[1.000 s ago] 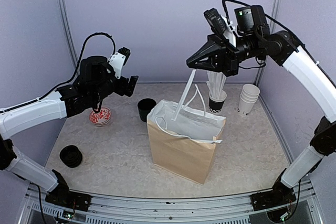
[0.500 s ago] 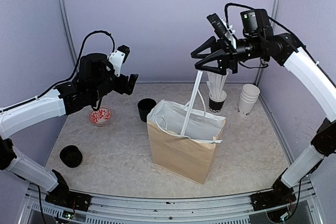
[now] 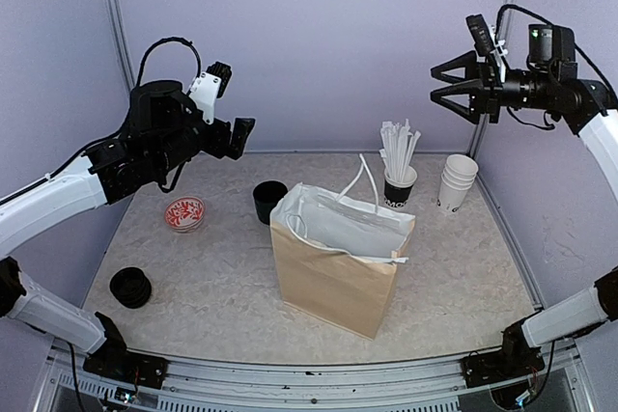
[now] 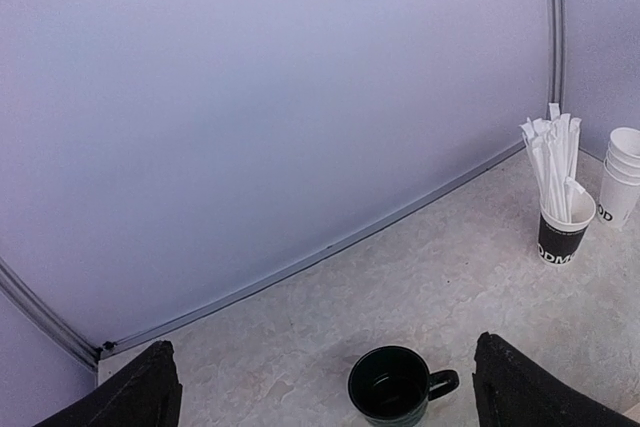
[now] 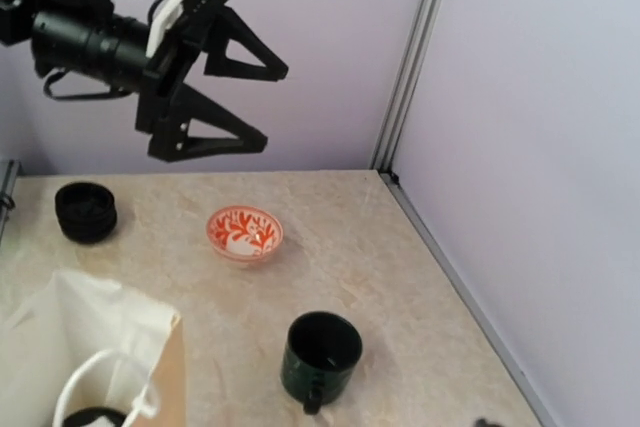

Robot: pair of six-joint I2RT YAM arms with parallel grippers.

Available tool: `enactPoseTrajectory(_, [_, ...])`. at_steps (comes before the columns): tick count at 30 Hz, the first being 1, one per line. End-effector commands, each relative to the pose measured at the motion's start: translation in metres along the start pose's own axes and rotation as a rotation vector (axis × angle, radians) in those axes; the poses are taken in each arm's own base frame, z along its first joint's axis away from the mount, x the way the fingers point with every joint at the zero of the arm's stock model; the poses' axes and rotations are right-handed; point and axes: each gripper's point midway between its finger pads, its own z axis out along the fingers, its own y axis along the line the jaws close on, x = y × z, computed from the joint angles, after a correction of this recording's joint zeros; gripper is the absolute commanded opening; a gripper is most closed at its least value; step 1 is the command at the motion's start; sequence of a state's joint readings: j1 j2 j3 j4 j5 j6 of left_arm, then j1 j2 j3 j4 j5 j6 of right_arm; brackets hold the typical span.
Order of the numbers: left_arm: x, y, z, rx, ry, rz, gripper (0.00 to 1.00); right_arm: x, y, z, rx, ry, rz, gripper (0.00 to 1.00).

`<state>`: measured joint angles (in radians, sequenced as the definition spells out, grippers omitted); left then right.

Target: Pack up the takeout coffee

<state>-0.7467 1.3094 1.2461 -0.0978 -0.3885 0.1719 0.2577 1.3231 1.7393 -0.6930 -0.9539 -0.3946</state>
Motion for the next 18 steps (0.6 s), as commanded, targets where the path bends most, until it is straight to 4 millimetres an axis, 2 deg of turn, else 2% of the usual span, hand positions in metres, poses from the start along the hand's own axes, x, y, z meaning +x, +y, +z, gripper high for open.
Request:
enactPoseTrajectory(1, [0.004,0.001,-0.006,0.013,-0.011,0.014,0.99,0.021,0.01,-0.001,-0.047,0.022,0.045,0.67])
enactPoseTrajectory(4, [0.007,0.004,-0.006,-0.002,-0.005,0.009,0.99,0.025,-0.001,-0.003,0.017,0.038,0.06,0.76])
enactPoseTrajectory(8, [0.005,0.02,-0.012,-0.069,-0.014,-0.015,0.99,0.036,-0.06,-0.013,0.345,0.087,0.137,0.9])
enactPoseTrajectory(9, [0.004,0.024,-0.014,-0.087,-0.022,-0.022,0.99,0.039,-0.076,-0.02,0.444,0.093,0.151,0.97])
enactPoseTrajectory(13, [-0.006,0.039,-0.023,-0.13,-0.07,-0.072,0.99,0.056,-0.121,-0.051,0.741,0.123,0.155,0.99])
enactPoseTrajectory(15, [-0.008,0.038,-0.024,-0.117,-0.077,-0.08,0.99,0.068,-0.129,-0.058,0.809,0.142,0.152,0.99])
enactPoseTrajectory(18, [-0.005,0.034,-0.024,-0.099,-0.074,-0.073,0.99,0.085,-0.129,-0.059,0.823,0.164,0.154,0.99])
